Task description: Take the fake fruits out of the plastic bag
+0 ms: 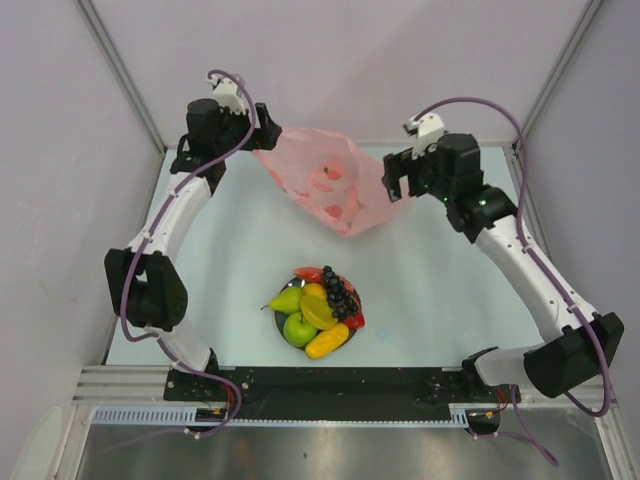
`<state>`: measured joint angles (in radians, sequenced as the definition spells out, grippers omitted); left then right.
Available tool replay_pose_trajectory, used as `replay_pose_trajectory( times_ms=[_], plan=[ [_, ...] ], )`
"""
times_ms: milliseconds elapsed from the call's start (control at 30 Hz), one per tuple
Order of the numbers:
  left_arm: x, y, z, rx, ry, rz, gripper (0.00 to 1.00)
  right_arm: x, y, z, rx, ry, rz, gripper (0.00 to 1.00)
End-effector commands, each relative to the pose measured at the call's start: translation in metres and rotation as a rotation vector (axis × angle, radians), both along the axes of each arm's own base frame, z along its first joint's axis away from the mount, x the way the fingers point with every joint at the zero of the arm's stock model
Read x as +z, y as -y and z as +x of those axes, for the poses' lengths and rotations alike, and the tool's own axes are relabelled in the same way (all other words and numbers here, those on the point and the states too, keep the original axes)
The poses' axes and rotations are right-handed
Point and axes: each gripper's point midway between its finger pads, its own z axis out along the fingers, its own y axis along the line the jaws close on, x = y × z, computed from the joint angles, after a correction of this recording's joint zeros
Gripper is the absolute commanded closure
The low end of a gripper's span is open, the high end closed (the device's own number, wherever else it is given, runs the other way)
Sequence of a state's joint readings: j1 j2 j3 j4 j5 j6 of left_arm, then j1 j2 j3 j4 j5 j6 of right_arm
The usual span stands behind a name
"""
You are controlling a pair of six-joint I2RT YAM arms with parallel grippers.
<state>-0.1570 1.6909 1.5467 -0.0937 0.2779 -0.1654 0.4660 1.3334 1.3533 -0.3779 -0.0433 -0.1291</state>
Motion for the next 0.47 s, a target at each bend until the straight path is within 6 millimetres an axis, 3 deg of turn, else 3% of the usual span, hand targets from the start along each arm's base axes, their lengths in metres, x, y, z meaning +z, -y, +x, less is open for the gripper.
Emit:
replay_pose_trajectory(
  times_ms=[0,33,100,133,167,200,233,267,300,367,400,433],
  plan=[
    [0.084,-0.006,-0.008,0.044,0.183,0.04,0.0,0.015,0.05,0.002,-0.207,-0.082,0.036,0.0],
    [0.089,-0.008,-0.014,0.049,0.188,0.037,0.0,0.021,0.06,0.004,-0.259,-0.082,0.031,0.0],
    [0.102,-0.012,-0.039,0.047,0.197,0.035,0.0,0.01,0.091,0.0,-0.37,-0.131,-0.024,0.0],
    [0.104,-0.013,-0.05,0.044,0.201,0.035,0.0,0.008,0.098,-0.004,-0.4,-0.153,-0.017,0.0],
    [0.089,-0.014,-0.059,0.036,0.169,0.042,0.0,0.003,0.109,-0.013,-0.431,-0.181,-0.04,0.0],
    [0.099,-0.017,-0.078,0.033,0.185,0.046,0.0,-0.001,0.118,-0.016,-0.456,-0.197,-0.054,0.0],
    [0.095,-0.018,-0.087,0.029,0.174,0.051,0.0,-0.007,0.124,-0.021,-0.478,-0.218,-0.072,0.0],
    [0.079,-0.02,-0.094,0.028,0.137,0.059,0.0,-0.014,0.129,-0.028,-0.492,-0.245,-0.091,0.0],
    [0.085,-0.024,-0.111,0.031,0.143,0.062,0.0,-0.013,0.135,-0.033,-0.504,-0.246,-0.091,0.0],
    [0.066,-0.026,-0.126,0.027,0.102,0.072,0.0,-0.022,0.139,-0.043,-0.493,-0.27,-0.087,0.0],
    [0.07,-0.029,-0.139,0.032,0.116,0.064,0.0,-0.027,0.14,-0.044,-0.488,-0.285,-0.07,0.0],
    [0.057,-0.031,-0.146,0.039,0.093,0.065,0.0,-0.033,0.14,-0.045,-0.482,-0.301,-0.067,0.0]
  ],
)
